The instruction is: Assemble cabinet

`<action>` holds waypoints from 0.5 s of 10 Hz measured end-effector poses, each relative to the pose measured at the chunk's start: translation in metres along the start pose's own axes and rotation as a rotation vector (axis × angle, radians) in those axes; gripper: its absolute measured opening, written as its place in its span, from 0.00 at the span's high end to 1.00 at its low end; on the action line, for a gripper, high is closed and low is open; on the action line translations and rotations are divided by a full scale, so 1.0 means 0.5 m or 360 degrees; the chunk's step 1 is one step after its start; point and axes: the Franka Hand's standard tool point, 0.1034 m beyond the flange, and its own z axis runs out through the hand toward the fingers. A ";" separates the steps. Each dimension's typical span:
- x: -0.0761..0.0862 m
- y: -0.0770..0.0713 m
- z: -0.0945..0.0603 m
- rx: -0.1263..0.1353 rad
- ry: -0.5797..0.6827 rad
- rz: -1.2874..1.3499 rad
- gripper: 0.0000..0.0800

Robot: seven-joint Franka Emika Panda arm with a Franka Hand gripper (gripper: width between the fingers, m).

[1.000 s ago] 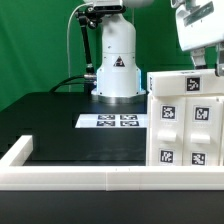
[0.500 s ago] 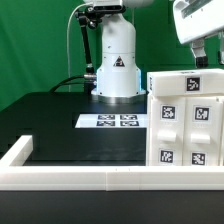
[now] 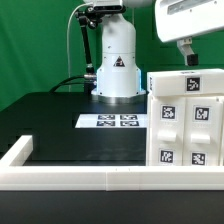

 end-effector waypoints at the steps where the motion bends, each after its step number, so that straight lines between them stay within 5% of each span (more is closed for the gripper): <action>1: 0.000 0.001 0.001 -0.0001 0.0000 -0.0118 0.00; 5: 0.009 0.005 -0.001 -0.0001 0.0008 -0.0704 0.00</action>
Offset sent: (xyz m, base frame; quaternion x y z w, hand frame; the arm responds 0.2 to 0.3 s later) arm 0.0000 0.0000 0.0000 0.0000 0.0000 -0.1938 0.9810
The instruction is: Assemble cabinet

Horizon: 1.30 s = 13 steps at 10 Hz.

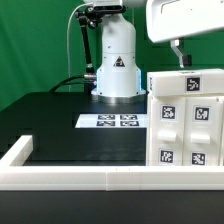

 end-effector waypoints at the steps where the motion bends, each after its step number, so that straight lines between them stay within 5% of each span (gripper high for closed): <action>1: 0.007 0.007 -0.002 -0.0006 0.0001 -0.0250 0.00; 13: 0.013 0.042 0.008 -0.0132 -0.0118 -0.2045 0.00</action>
Offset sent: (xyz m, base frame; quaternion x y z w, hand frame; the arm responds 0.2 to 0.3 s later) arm 0.0024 0.0114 -0.0007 0.0035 -0.0095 -0.3304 0.9438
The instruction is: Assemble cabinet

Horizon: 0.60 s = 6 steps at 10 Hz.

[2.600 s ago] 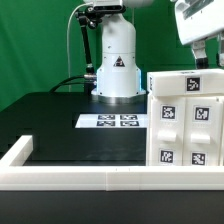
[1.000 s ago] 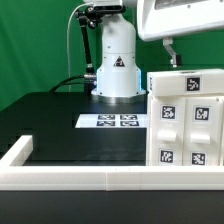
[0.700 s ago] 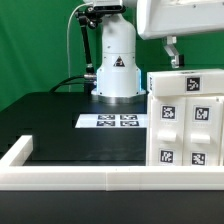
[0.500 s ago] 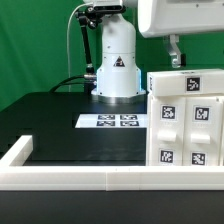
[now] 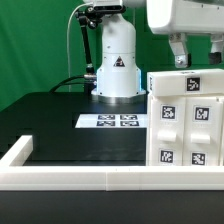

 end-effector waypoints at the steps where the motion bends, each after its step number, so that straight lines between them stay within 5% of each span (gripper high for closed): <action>1: 0.000 -0.003 0.001 -0.0011 -0.0024 -0.0134 0.00; 6: -0.011 0.001 0.006 -0.0039 -0.0125 -0.0765 0.00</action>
Offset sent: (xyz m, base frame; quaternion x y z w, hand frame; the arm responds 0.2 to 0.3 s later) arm 0.0019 0.0103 -0.0023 0.0241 -0.0247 -0.1821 0.9827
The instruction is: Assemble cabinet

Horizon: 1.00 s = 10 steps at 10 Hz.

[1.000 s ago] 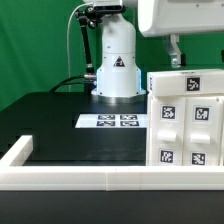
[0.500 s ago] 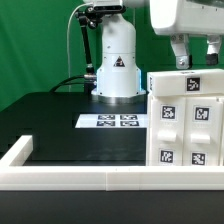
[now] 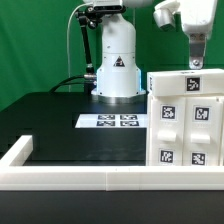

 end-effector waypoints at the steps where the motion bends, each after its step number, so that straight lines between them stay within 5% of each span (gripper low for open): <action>1: -0.008 -0.002 0.004 0.0014 -0.0029 -0.0110 0.00; 6: -0.041 0.006 0.011 0.0017 -0.0098 -0.0550 0.00; 10: -0.053 0.000 0.040 0.0032 -0.0107 -0.0509 0.00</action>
Offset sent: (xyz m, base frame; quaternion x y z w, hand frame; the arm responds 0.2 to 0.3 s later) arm -0.0019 -0.0048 0.0001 0.0100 -0.0117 -0.2013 0.9794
